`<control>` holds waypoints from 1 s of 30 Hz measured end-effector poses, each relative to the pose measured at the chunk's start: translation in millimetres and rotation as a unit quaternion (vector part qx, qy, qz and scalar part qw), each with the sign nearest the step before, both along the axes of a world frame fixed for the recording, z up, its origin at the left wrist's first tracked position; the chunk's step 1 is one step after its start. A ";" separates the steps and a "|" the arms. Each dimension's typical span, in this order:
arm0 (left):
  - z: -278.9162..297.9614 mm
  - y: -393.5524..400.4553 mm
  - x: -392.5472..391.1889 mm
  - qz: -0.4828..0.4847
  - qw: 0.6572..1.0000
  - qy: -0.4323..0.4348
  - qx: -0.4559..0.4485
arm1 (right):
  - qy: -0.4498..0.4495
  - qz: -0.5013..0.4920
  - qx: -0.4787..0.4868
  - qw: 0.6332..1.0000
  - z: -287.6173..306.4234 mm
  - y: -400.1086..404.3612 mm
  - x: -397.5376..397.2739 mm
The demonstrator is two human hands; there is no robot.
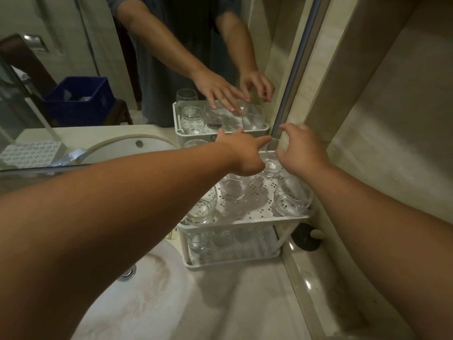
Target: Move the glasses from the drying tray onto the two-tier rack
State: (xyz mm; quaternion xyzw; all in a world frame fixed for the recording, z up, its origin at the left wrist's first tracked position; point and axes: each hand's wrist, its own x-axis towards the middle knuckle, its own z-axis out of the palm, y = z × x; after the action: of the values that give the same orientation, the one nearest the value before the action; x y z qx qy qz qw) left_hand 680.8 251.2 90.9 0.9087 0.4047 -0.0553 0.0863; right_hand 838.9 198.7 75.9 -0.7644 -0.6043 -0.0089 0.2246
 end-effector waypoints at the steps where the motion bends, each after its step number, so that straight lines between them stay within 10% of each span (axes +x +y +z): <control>1: 1.6 0.1 -4.0 -0.003 1.000 0.003 0.027 | -0.014 0.015 0.034 0.999 0.5 -1.7 -7.5; 14: 11.4 -17.7 -45.3 -0.029 0.987 0.124 0.101 | -0.031 0.130 -0.083 0.988 7.3 -13.3 -57.8; 30: -4.6 -24.0 -32.1 0.033 0.996 0.045 0.074 | -0.078 0.104 -0.136 0.982 -6.8 -20.4 -46.8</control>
State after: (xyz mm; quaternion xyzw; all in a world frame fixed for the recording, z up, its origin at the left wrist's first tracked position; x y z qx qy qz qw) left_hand 648.7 227.2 86.3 0.8953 0.4410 -0.0627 0.0020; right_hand 792.1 178.3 69.1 -0.7178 -0.6917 0.0370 0.0708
